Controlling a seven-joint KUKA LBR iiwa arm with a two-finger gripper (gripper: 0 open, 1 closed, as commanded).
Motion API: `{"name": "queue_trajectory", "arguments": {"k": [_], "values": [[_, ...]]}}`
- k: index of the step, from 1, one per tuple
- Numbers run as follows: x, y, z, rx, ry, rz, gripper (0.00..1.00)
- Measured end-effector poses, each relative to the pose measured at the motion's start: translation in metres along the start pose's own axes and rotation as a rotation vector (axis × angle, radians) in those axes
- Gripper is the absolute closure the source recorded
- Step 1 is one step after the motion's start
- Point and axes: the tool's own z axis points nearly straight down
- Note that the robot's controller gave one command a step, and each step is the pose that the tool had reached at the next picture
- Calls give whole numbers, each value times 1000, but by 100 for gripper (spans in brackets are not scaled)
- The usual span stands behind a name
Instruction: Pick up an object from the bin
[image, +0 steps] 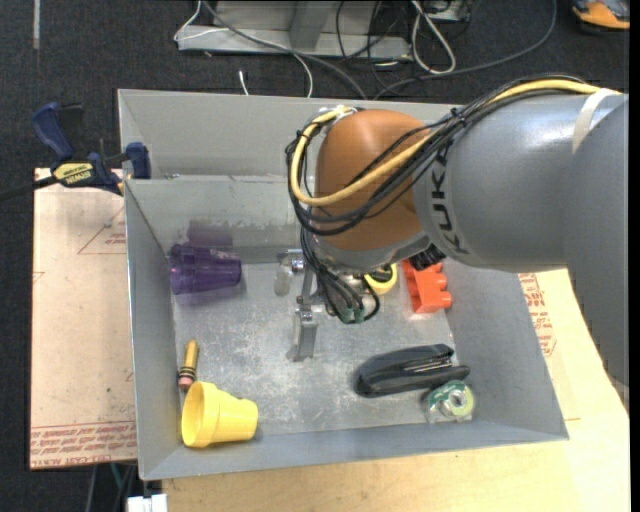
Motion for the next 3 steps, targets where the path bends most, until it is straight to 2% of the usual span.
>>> {"name": "queue_trajectory", "arguments": {"k": [1,2,3], "values": [[-2,-1,-5,-1,-7,3,0],[1,-3,10,-3,-15,11,0],[40,-17,6,-1,-8,-137,0]]}}
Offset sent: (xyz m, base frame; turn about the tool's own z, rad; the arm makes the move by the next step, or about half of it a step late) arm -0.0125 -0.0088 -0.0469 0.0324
